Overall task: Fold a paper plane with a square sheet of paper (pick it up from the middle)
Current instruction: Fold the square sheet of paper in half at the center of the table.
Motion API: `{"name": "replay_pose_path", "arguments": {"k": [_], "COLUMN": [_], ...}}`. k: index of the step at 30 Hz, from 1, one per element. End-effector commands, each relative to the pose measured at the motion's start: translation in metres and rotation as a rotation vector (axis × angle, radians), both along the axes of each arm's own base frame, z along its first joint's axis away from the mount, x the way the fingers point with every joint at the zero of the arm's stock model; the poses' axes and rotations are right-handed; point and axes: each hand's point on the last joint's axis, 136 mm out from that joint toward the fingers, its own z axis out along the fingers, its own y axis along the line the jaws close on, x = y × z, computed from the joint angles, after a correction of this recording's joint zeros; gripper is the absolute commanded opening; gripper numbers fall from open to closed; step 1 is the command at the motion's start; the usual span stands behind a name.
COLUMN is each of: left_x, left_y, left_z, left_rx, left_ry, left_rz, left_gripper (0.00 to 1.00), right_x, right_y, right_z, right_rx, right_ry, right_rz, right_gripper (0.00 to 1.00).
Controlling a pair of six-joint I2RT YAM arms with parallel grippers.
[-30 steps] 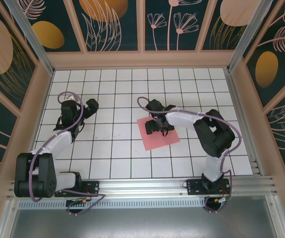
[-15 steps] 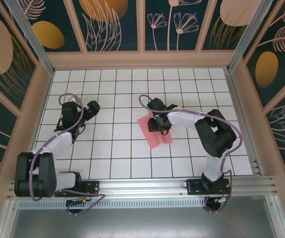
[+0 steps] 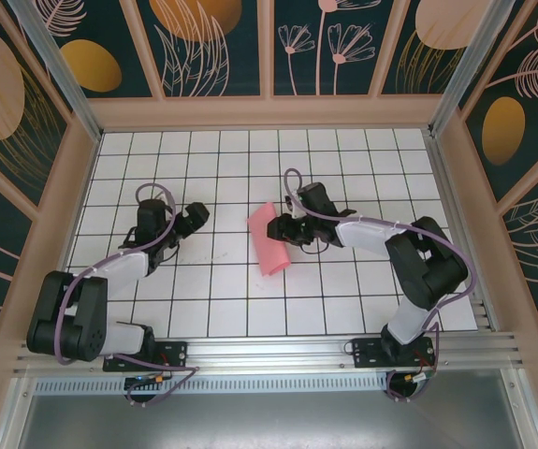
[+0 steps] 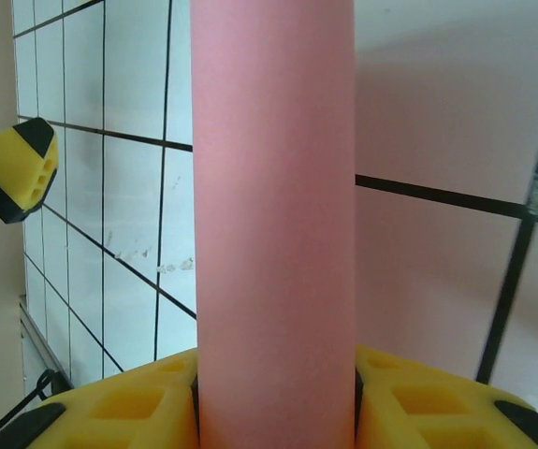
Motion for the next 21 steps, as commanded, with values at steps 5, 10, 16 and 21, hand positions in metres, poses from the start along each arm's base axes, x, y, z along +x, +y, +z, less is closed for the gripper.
{"name": "replay_pose_path", "arguments": {"k": [5, 10, 16, 21], "left_x": [0.007, 0.008, 0.007, 0.003], "left_y": [-0.034, -0.047, -0.062, -0.077], "left_z": [0.005, 0.006, 0.005, 0.004], "left_rx": [-0.066, -0.064, -0.068, -0.082], "left_ry": [-0.020, -0.019, -0.009, 0.000], "left_rz": [-0.064, -0.091, -0.120, -0.155], "left_gripper": [0.89, 0.89, 0.89, 0.89], "right_x": [0.013, 0.021, 0.026, 0.028], "right_y": [-0.028, -0.051, -0.065, -0.073], "right_z": [-0.021, -0.038, -0.043, -0.038], "right_rx": [-0.142, -0.292, -0.379, -0.394], "right_ry": [-0.040, -0.076, -0.102, -0.120], "right_rz": [-0.080, -0.121, -0.139, -0.152], "right_gripper": [0.46, 0.56, 0.70, 0.77]}}
